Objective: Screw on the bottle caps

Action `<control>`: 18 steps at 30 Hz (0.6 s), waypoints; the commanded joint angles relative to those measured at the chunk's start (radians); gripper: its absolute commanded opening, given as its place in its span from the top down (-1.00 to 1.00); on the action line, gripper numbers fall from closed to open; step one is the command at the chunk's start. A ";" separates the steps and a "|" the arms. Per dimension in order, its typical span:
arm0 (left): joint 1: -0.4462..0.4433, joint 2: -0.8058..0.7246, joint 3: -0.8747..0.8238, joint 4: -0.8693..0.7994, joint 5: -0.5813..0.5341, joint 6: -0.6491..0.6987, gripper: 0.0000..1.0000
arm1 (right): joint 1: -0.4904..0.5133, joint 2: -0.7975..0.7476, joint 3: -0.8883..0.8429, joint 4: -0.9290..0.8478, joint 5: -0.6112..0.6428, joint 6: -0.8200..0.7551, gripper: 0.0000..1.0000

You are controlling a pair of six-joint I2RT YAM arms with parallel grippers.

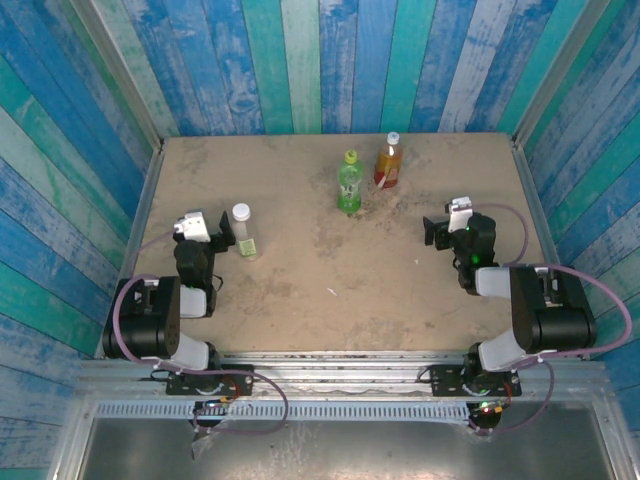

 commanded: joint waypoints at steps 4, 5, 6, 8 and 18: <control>-0.005 0.026 0.002 0.023 0.004 0.012 -0.87 | 0.003 0.006 0.019 0.006 0.009 -0.009 -1.00; -0.004 0.026 0.004 0.023 0.004 0.011 -0.88 | 0.003 0.006 0.019 0.005 0.009 -0.009 -1.00; -0.003 0.026 0.002 0.022 0.003 0.011 -0.87 | 0.003 0.006 0.019 0.005 0.009 -0.009 -1.00; -0.003 0.025 0.001 0.027 0.001 0.010 -0.87 | 0.003 0.004 0.016 0.008 0.009 -0.009 -1.00; -0.004 0.017 -0.040 0.094 -0.025 0.002 -0.88 | 0.004 -0.018 -0.039 0.085 -0.037 -0.030 -1.00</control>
